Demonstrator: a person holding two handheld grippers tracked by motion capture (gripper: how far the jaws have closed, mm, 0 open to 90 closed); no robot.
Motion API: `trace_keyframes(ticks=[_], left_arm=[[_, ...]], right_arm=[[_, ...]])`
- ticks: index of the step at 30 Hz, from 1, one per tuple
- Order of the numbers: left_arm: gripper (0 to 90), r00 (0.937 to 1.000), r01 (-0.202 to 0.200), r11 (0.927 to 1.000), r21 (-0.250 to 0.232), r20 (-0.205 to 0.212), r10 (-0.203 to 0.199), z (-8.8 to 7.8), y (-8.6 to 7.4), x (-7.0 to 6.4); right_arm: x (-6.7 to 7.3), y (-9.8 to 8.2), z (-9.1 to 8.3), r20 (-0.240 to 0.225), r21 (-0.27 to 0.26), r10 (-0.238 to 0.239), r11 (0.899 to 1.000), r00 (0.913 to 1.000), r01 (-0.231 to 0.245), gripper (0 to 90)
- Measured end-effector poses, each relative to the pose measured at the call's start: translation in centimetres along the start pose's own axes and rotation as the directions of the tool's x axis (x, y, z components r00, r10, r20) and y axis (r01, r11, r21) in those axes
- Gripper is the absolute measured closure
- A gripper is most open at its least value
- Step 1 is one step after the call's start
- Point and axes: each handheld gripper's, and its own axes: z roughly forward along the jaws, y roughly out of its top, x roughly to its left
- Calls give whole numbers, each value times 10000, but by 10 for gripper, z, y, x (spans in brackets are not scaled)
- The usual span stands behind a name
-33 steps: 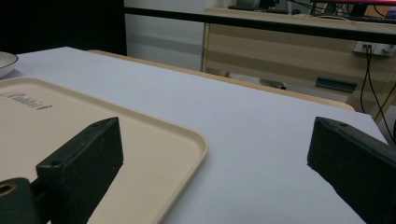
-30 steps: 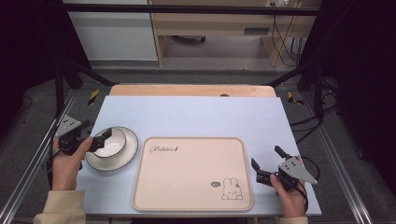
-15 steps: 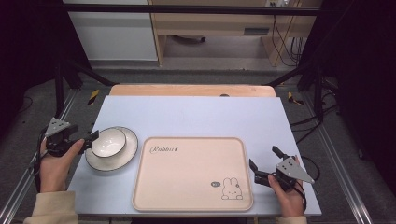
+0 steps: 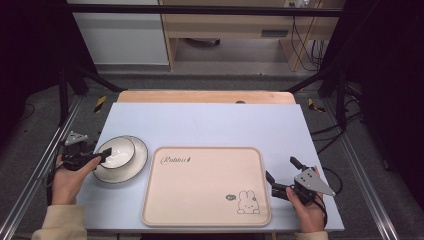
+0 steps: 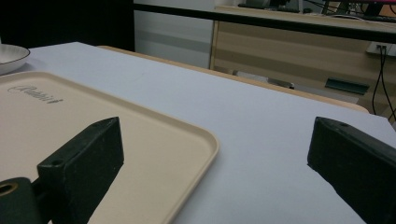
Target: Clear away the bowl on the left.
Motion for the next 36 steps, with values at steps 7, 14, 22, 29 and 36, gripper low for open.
trace_keyframes(ticks=[7, 14, 22, 29, 36], left_arm=[[412, 9647, 2634, 9645, 201, -9, -2634, 6, -7, -15], [459, 9607, 2774, 9603, 287, -186, -2769, 11, -11, -12], [528, 9592, 2828, 9583, 420, -156, -2824, 13, -11, -13], [565, 9530, 3029, 9511, 610, -132, -3027, 18, -12, -13], [611, 9469, 3214, 9439, 762, -127, -3214, 22, -12, -14]], right_arm=[[0, 0, 0, -31, 57, 57, 10000, 10000, -57, 38], [1, -1, 1, -88, 59, 67, 10000, 9999, -66, 39], [1, -1, 2, -132, 84, 77, 9999, 9999, -76, 40], [1, -1, 2, -182, 132, 54, 9999, 9998, -52, 41], [1, 0, 2, -210, 81, 37, 10000, 9998, -35, 44]])
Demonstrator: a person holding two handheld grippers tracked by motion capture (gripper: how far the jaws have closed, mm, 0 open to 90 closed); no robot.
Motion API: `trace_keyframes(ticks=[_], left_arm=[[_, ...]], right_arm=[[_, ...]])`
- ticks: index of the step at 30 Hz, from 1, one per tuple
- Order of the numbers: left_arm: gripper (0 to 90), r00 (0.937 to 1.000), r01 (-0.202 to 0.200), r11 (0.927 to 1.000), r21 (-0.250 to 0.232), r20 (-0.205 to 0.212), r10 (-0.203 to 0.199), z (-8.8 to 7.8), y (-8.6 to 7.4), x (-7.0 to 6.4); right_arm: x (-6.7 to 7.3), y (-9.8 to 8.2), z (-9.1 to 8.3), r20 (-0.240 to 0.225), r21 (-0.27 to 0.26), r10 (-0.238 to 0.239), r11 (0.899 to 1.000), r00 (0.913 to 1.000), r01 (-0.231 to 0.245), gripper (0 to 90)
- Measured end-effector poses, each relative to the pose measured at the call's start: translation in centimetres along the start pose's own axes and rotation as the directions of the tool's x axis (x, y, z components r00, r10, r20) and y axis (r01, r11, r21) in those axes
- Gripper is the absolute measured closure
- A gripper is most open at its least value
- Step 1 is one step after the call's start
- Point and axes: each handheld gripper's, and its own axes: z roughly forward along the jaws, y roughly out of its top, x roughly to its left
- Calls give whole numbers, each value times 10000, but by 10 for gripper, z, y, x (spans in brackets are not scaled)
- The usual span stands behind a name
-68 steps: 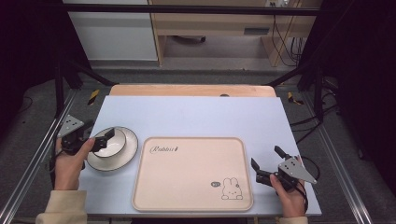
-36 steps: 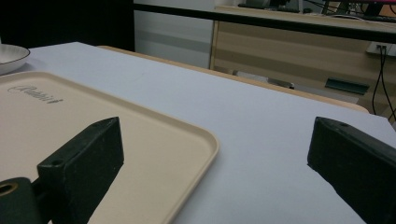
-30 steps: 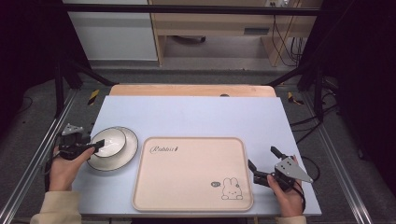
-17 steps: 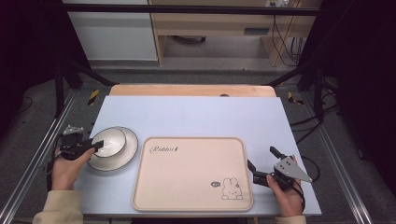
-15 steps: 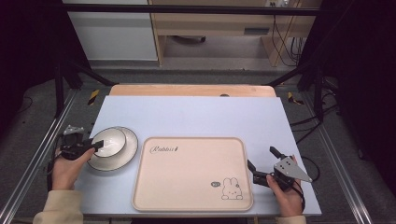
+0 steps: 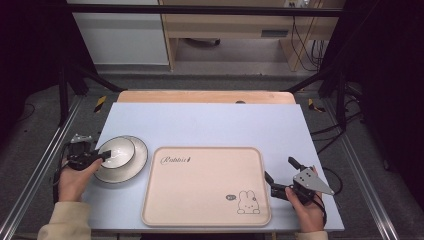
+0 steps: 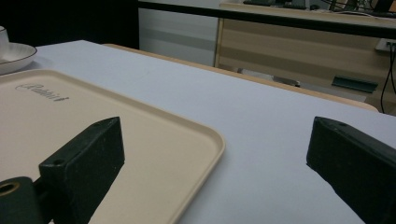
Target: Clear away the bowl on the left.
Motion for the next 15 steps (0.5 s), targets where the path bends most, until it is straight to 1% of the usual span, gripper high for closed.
trace_keyframes(ticks=[4, 6, 7, 10, 11, 13, 14, 15], left_arm=[[662, 10000, 41, 10000, -8, 11, -41, 0, 1, 0], [678, 10000, 3, 10000, 37, 17, -3, 1, 2, -1], [691, 9999, -101, 9999, 102, -9, 101, 1, 3, -1], [707, 9999, -134, 9999, 86, -8, 134, 2, 3, -2], [732, 9999, -100, 9998, 175, 34, 100, 3, 3, -2], [767, 9999, -116, 9998, 166, 35, 116, 3, 3, -2], [767, 9999, -126, 9997, 188, 43, 125, 3, 3, -2], [781, 9999, -27, 9999, 142, 113, 25, 4, 2, -2]], right_arm=[[0, 0, 0, -26, 25, 0, 10000, 10000, 0, 46], [0, 0, 0, -29, 22, -4, 10000, 10000, 4, 46], [0, 1, -1, -32, 3, 2, 10000, 10000, -2, 46], [0, 1, -1, -34, -3, 1, 10000, 10000, -1, 46], [0, 1, -1, -40, -4, 32, 10000, 10000, -32, 46], [0, 1, -1, -50, 0, 25, 10000, 10000, -25, 46], [0, 1, -1, -50, 0, 25, 10000, 10000, -25, 46], [0, 1, -1, -62, 1, 9, 10000, 10000, -9, 47]])
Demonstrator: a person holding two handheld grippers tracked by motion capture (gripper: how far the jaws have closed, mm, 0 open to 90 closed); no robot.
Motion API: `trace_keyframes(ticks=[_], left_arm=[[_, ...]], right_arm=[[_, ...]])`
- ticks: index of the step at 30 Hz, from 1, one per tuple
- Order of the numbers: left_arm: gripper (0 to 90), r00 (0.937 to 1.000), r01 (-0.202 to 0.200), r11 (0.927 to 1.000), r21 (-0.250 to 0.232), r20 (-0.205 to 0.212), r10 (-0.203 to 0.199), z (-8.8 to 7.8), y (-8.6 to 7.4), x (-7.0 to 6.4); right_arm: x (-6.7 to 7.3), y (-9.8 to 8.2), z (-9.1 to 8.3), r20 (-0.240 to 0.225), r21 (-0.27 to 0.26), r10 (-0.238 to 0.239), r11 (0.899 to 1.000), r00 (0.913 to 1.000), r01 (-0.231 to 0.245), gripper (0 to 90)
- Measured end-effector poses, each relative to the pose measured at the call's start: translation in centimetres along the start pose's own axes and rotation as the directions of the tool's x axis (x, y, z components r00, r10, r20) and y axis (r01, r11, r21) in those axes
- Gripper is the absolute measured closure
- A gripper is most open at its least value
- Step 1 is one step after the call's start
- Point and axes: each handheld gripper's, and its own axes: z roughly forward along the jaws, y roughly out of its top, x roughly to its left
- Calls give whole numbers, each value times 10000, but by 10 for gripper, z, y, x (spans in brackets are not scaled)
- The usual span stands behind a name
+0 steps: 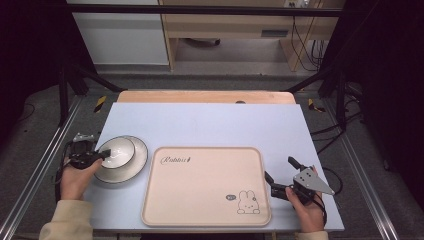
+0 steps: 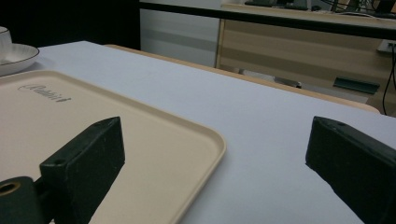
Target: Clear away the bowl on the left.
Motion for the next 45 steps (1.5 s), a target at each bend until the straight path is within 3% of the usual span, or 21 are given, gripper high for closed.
trace_keyframes(ticks=[4, 7, 13, 16, 25, 26, 45], left_arm=[[806, 9983, 488, 9987, -171, 330, -483, 0, -1, 3], [813, 9975, 561, 9983, -156, 430, -554, -1, -2, 4], [825, 9928, 970, 9929, -696, 778, -915, -8, -1, 9], [823, 9917, 1028, 9924, -675, 844, -970, -9, -2, 11], [822, 9938, 868, 9926, -855, 771, -803, -13, 1, 8], [822, 9953, 710, 9933, -916, 715, -646, -15, 3, 8], [822, 9944, 596, 9918, -1128, 930, -492, -23, 10, -4]], right_arm=[[0, 0, 0, -25, 9, -52, 10000, 10000, 52, 46], [1, 0, 0, -19, 25, -55, 10000, 10000, 55, 47], [1, 1, 1, -32, 26, -22, 10000, 10000, 22, 47], [1, 1, 1, -68, -24, -79, 10000, 9999, 79, 47], [1, 2, 0, -66, -82, -36, 10000, 10000, 35, 47], [1, 2, 0, -80, -137, -45, 9999, 10000, 44, 46], [1, 4, -2, -91, -310, -143, 9994, 9999, 141, 44]])
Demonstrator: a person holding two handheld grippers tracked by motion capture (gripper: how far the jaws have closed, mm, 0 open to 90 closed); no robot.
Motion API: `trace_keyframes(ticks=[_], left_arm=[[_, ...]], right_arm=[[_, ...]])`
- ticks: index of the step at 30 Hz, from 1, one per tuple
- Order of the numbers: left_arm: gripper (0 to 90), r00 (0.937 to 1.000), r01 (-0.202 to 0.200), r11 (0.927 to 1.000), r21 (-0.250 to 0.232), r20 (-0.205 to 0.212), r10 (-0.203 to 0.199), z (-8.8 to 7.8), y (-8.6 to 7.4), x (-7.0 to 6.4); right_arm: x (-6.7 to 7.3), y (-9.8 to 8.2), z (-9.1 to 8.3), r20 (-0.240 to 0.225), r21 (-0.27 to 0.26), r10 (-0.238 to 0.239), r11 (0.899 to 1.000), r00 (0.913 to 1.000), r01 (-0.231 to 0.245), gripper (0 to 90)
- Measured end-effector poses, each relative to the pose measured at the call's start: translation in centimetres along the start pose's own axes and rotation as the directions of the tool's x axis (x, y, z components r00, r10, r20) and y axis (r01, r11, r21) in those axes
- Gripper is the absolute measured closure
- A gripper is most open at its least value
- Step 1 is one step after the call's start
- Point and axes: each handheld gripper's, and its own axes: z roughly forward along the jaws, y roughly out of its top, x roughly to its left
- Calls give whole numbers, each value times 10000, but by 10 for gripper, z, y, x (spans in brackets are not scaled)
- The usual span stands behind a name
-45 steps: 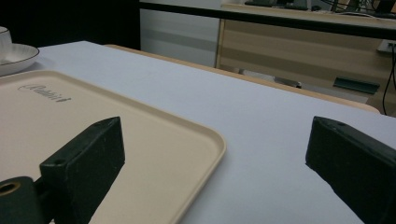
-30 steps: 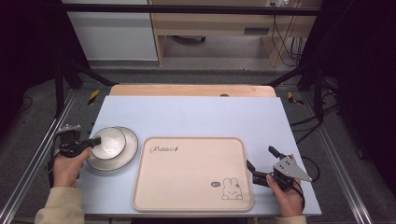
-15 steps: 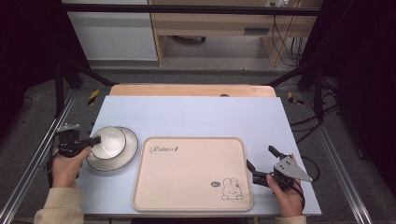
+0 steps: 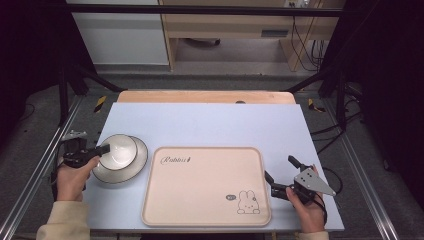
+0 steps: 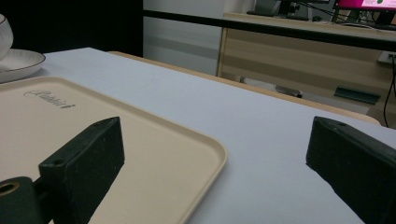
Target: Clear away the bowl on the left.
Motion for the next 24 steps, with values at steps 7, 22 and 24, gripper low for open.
trace_keyframes(ticks=[7, 22, 24], left_arm=[[821, 9999, -28, 10000, -16, 101, 28, -2, 2, -4], [822, 9984, -173, 9998, -109, 531, 179, -3, 10, -26], [821, 9977, -218, 9997, -103, 642, 224, -3, 11, -30]], right_arm=[[0, 0, 0, -1, -34, -19, 10000, 10000, 19, 44], [1, 1, -1, -22, -85, -45, 10000, 10000, 45, 43], [1, 1, -1, -11, -91, -19, 10000, 10000, 19, 44]])
